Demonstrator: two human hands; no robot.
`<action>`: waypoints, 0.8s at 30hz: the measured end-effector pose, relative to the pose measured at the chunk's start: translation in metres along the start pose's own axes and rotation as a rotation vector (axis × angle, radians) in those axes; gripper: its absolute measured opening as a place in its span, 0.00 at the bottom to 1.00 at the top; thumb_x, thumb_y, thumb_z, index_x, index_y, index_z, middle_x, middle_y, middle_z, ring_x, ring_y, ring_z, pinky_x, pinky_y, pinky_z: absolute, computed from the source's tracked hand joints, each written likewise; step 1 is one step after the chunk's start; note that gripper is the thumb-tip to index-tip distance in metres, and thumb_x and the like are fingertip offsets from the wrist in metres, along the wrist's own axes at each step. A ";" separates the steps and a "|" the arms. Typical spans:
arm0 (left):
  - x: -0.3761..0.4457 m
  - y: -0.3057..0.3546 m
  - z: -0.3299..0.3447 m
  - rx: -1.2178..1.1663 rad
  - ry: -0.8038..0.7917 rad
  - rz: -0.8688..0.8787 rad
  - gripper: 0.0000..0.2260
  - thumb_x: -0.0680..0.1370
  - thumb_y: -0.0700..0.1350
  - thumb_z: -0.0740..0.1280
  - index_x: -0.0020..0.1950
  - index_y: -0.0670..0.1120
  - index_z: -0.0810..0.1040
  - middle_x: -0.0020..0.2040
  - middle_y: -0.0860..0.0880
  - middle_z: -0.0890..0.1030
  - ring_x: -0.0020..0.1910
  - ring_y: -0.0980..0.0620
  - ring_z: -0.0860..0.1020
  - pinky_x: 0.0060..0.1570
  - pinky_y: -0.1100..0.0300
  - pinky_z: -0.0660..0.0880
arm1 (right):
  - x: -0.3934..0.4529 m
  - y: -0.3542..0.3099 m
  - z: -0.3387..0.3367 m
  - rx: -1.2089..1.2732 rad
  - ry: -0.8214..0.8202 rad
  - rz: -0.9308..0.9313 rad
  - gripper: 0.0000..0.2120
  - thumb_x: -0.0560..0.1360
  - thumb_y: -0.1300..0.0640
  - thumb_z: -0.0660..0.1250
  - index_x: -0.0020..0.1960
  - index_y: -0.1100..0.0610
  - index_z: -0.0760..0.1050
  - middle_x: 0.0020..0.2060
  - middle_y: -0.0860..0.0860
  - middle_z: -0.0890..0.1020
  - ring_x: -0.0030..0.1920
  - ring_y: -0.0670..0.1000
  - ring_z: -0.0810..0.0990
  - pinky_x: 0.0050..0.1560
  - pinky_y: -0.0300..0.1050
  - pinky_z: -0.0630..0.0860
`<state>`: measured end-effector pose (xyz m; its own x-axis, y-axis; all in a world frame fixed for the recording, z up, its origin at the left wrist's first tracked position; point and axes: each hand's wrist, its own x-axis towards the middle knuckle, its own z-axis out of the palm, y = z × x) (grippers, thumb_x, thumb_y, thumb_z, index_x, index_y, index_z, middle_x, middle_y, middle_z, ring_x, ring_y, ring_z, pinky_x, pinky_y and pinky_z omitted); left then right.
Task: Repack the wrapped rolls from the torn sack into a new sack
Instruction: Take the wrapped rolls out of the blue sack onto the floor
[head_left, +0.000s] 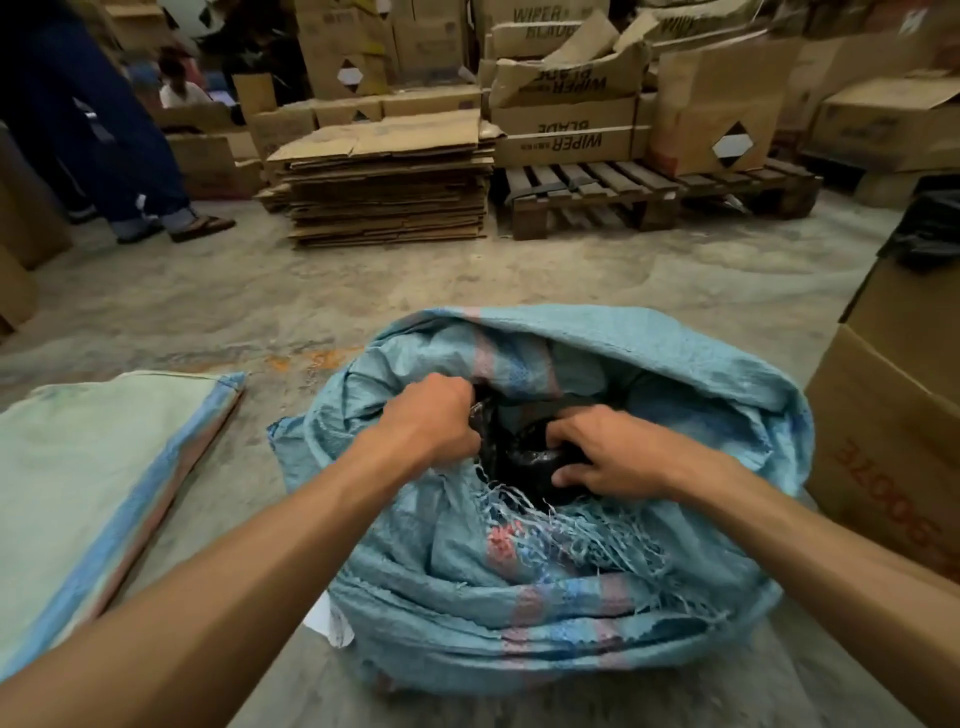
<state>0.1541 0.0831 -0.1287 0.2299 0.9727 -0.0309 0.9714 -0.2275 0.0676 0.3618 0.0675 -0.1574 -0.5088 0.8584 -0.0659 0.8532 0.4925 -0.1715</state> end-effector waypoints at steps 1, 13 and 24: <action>-0.009 0.000 -0.010 -0.012 0.007 0.009 0.04 0.71 0.42 0.66 0.43 0.43 0.75 0.39 0.46 0.78 0.38 0.46 0.77 0.34 0.55 0.74 | -0.008 -0.005 -0.003 0.029 0.005 -0.009 0.13 0.76 0.46 0.69 0.55 0.53 0.74 0.55 0.51 0.77 0.54 0.53 0.78 0.54 0.52 0.75; -0.163 -0.099 -0.104 -0.592 0.409 -0.229 0.13 0.67 0.55 0.66 0.40 0.46 0.80 0.36 0.49 0.81 0.36 0.51 0.77 0.38 0.57 0.72 | -0.057 -0.143 -0.062 0.617 0.720 -0.149 0.08 0.74 0.50 0.71 0.48 0.49 0.73 0.60 0.45 0.70 0.55 0.39 0.70 0.55 0.30 0.70; -0.215 -0.188 0.064 -0.270 -0.015 -0.352 0.09 0.68 0.45 0.76 0.48 0.49 0.84 0.40 0.51 0.81 0.40 0.54 0.77 0.38 0.63 0.66 | -0.008 -0.227 0.114 0.505 0.074 -0.243 0.09 0.76 0.48 0.66 0.52 0.48 0.68 0.60 0.50 0.67 0.60 0.55 0.72 0.63 0.50 0.70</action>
<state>-0.0743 -0.0864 -0.1988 -0.1098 0.9876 -0.1125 0.9410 0.1397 0.3081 0.1590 -0.0675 -0.2304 -0.6591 0.7454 0.0997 0.5427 0.5632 -0.6232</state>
